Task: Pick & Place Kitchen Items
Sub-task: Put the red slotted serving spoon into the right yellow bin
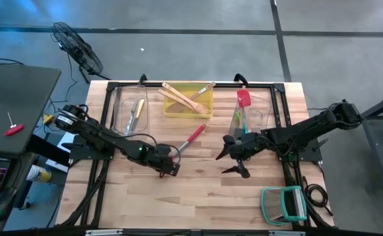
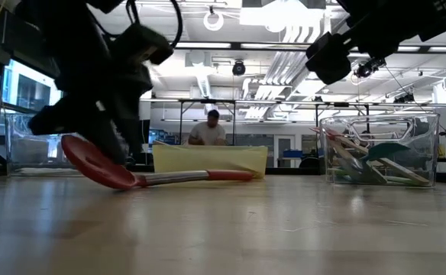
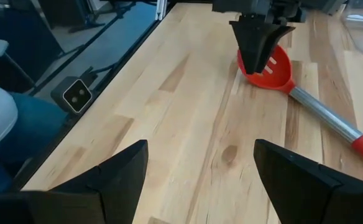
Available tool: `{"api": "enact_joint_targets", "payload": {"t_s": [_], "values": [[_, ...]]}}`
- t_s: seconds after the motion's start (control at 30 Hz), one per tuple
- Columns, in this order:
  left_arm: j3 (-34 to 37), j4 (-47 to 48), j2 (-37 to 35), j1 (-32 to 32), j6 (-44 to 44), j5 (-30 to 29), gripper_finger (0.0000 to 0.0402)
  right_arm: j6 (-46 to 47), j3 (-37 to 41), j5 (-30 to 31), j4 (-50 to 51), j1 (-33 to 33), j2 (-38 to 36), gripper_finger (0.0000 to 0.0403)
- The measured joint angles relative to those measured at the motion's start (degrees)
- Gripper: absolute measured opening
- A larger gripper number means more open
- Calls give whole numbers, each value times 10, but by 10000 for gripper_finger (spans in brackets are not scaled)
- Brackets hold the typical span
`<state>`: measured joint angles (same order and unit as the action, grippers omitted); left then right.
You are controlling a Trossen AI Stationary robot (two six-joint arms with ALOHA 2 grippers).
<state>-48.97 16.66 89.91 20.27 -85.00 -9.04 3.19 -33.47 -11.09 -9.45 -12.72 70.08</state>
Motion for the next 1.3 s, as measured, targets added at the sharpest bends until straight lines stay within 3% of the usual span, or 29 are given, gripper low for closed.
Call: {"api": "enact_joint_targets", "payload": {"t_s": [0.27,0.4,0.53,0.73,1.3], "values": [[-52,24,0,0,57,-12,122,-4,0,1,1,-1,0,286],[-110,142,0,0,87,-40,122,-4,0,2,-3,-1,0,286],[-155,289,0,0,55,-75,122,-3,0,2,-3,-1,0,286],[-162,380,1,0,-29,-28,122,0,0,2,-2,-1,0,286],[-158,357,33,0,-29,11,122,13,0,5,-2,-1,0,286]]}}
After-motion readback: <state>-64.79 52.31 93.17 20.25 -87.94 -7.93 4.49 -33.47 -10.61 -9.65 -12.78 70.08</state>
